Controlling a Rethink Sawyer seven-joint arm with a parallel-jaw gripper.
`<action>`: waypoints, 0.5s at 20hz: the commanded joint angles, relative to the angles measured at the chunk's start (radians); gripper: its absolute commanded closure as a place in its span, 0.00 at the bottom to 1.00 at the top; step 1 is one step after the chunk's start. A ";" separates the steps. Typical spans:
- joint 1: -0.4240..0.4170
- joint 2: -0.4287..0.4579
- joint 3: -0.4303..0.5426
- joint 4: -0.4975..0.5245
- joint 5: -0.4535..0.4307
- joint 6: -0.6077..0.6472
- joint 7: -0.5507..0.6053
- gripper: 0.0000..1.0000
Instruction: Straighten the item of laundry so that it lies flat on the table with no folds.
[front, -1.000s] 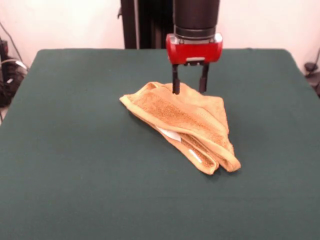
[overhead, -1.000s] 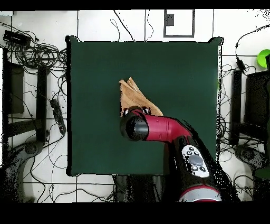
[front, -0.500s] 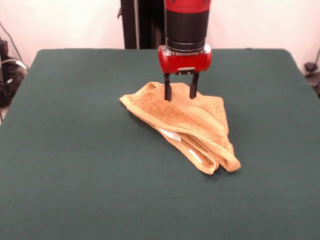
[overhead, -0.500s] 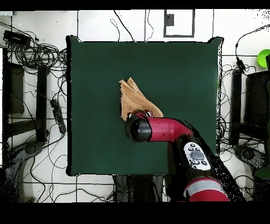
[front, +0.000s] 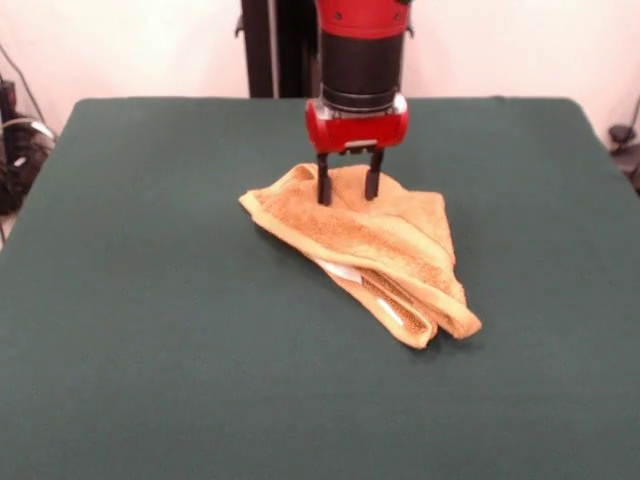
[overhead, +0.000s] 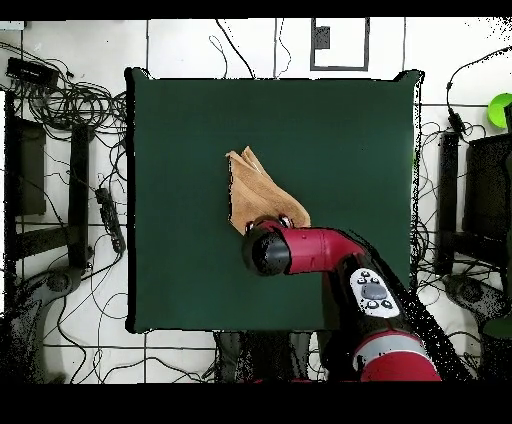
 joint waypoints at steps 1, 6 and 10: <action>0.001 0.128 0.070 -0.018 -0.079 -0.128 0.075 0.00; 0.014 0.192 0.051 -0.034 -0.101 -0.216 0.108 0.00; 0.012 0.201 0.053 -0.035 -0.108 -0.235 0.109 0.00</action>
